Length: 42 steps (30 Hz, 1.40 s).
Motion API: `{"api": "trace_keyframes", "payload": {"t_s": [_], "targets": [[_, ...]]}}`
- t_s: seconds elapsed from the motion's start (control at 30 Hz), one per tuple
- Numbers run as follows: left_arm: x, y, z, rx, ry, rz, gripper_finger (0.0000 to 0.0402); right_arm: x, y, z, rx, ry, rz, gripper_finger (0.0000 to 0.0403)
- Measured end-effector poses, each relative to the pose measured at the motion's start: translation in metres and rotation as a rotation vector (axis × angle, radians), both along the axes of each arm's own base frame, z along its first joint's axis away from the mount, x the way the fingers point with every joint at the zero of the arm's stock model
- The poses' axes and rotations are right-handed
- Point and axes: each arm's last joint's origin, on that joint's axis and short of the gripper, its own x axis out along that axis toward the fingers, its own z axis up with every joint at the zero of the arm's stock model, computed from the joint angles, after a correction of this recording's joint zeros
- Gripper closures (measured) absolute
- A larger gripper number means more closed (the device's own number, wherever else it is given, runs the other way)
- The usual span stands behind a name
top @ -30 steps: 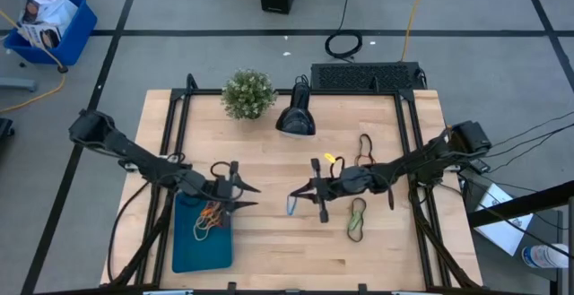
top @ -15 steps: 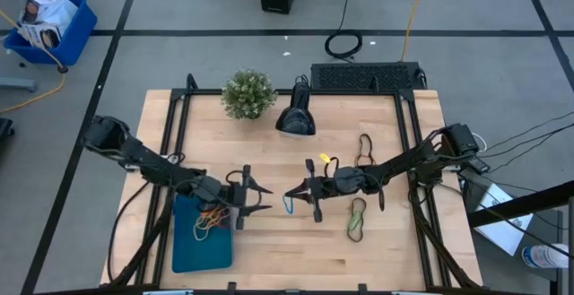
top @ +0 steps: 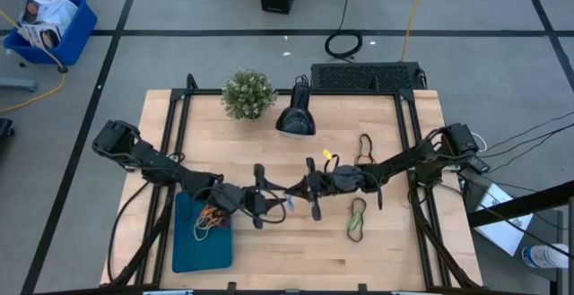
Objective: Pick and place rubber bands into bin
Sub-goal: Put the blue rubber band into the blue bin
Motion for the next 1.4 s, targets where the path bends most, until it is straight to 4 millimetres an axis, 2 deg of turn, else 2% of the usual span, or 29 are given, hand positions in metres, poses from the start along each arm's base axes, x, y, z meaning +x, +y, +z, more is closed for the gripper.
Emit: {"api": "trace_keyframes", "payload": {"t_s": [0.47, 0.87, 1.1, 1.4], "targets": [[0.0004, 0.0002, 0.0012, 0.070, -0.006, 0.002, 0.0262, -0.0001, -0.0004, -0.0013, -0.003, 0.015, -0.001, 0.0403], [0.0005, -0.0020, 0.0011, 0.027, -0.003, -0.064, 0.0325, -0.0003, -0.0005, -0.0024, -0.006, 0.025, -0.001, 0.0403], [0.0005, -0.0023, 0.0011, 0.014, -0.004, -0.071, 0.0389, -0.0003, -0.0005, -0.0025, -0.006, 0.026, -0.002, 0.0403], [0.0005, -0.0023, 0.0012, 0.013, -0.004, -0.071, 0.0395, -0.0003, -0.0005, -0.0023, -0.006, 0.025, -0.002, 0.0396]]}}
